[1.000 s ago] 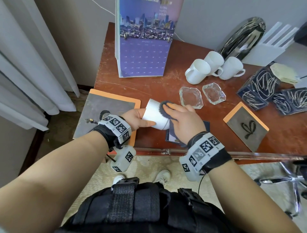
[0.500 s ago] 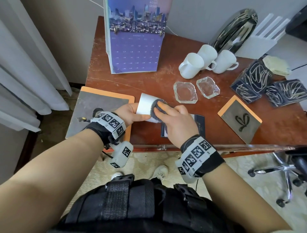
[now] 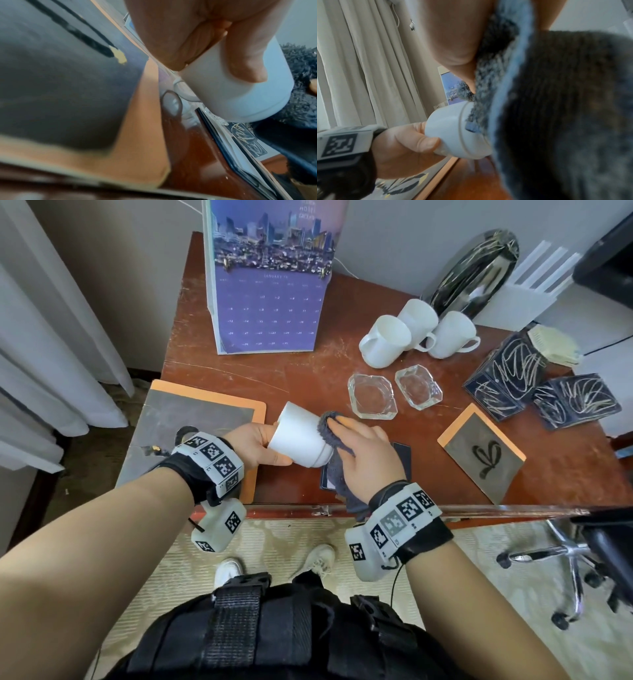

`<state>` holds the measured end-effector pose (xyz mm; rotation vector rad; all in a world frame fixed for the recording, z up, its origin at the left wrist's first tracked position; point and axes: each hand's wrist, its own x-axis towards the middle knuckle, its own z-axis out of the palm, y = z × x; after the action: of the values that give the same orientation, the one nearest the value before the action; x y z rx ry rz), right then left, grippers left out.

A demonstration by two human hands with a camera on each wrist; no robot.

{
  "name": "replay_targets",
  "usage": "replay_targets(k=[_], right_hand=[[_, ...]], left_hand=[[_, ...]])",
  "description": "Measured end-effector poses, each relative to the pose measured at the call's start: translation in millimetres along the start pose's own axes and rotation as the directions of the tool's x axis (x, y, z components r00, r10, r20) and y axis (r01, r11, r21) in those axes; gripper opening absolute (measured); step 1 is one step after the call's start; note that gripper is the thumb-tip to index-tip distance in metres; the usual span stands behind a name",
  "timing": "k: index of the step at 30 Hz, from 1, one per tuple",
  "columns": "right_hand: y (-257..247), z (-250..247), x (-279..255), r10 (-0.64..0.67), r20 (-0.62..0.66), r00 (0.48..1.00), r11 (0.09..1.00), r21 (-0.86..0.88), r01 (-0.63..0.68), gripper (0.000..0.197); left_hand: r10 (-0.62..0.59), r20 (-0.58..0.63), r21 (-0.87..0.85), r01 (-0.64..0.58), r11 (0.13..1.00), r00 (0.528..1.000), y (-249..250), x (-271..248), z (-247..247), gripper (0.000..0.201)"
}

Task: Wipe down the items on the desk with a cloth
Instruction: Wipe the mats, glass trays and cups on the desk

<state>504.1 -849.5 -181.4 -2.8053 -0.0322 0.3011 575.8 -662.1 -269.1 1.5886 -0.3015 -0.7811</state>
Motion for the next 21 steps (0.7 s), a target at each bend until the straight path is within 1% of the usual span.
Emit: replay_targets(k=[4, 7, 8, 10, 11, 12, 13, 15, 16, 17, 18, 19, 20, 21], right_hand=[[1.1, 5.2, -2.5, -0.009, 0.015, 1.0, 1.0, 0.016, 0.009, 0.053], [1.1, 11.8, -3.9, -0.039, 0.074, 0.996, 0.999, -0.002, 0.039, 0.053], [0.4, 14.3, -4.2, -0.046, 0.097, 0.994, 0.999, 0.002, 0.046, 0.053], [-1.0, 15.8, -3.1, -0.071, 0.121, 0.99, 0.997, 0.01, 0.07, 0.053], [-1.6, 15.2, -2.0, -0.087, 0.126, 0.988, 0.996, 0.004, 0.088, 0.052], [-2.6, 13.9, -0.9, -0.108, 0.132, 0.985, 0.994, -0.006, 0.109, 0.052], [-3.5, 12.3, 0.5, -0.132, 0.134, 0.982, 0.991, -0.016, 0.135, 0.051], [-8.2, 8.1, 4.5, -0.174, 0.087, 0.981, 0.985, 0.0, 0.174, 0.051], [-13.4, 6.1, 6.4, -0.203, 0.029, 0.979, 0.979, 0.017, 0.202, 0.051], [-20.1, 5.8, 8.3, -0.26, -0.045, 0.965, 0.966, 0.007, 0.26, 0.052], [-27.3, 8.3, 10.4, -0.337, -0.108, 0.935, 0.942, -0.048, 0.333, 0.053], [-33.3, 13.7, 12.5, -0.412, -0.143, 0.9, 0.91, -0.117, 0.398, 0.055], [-37.7, 21.0, 14.8, -0.463, -0.15, 0.874, 0.882, -0.175, 0.438, 0.059], [-40.7, 28.7, 16.1, -0.484, -0.132, 0.865, 0.867, -0.208, 0.453, 0.062]], left_hand=[[-0.02, 0.055, 0.125, 0.013, 0.992, 0.998, 0.7, 0.4, -3.0, 0.047], [-0.05, 0.104, 0.2, 0.028, 0.979, 0.993, -1.4, -0.3, -5.1, 0.048], [-0.064, 0.117, 0.201, 0.039, 0.979, 0.991, -3.7, -1.3, -6.2, 0.045], [-0.091, 0.129, 0.147, 0.072, 0.987, 0.987, -4.4, -6.1, -5.4, 0.035], [-0.097, 0.131, 0.09, 0.086, 0.992, 0.987, -3.6, -8.3, -4.9, 0.039], [-0.105, 0.112, 0.028, 0.103, 0.994, 0.988, -4.8, -8.4, -5.1, 0.046], [-0.111, 0.086, -0.025, 0.114, 0.993, 0.99, -6.9, -7.2, -4.2, 0.048], [-0.12, 0.063, -0.053, 0.123, 0.991, 0.991, -8.9, -6.3, -3.3, 0.036], [-0.127, 0.066, -0.05, 0.131, 0.99, 0.99, -8.3, -7.5, -2.2, 0.035], [-0.134, 0.072, -0.036, 0.137, 0.99, 0.988, -7.0, -8.7, -1.2, 0.036], [-0.138, 0.081, -0.02, 0.14, 0.99, 0.987, -3.1, -11.1, -0.3, 0.038], [-0.14, 0.068, 0.009, 0.14, 0.99, 0.988, -0.2, -12.5, 0.4, 0.04], [-0.126, 0.034, 0.075, 0.123, 0.99, 0.991, 2.7, -12.7, 0.8, 0.04], [-0.102, 0.002, 0.153, 0.1, 0.983, 0.995, 4.0, -12.6, 1.3, 0.039]])
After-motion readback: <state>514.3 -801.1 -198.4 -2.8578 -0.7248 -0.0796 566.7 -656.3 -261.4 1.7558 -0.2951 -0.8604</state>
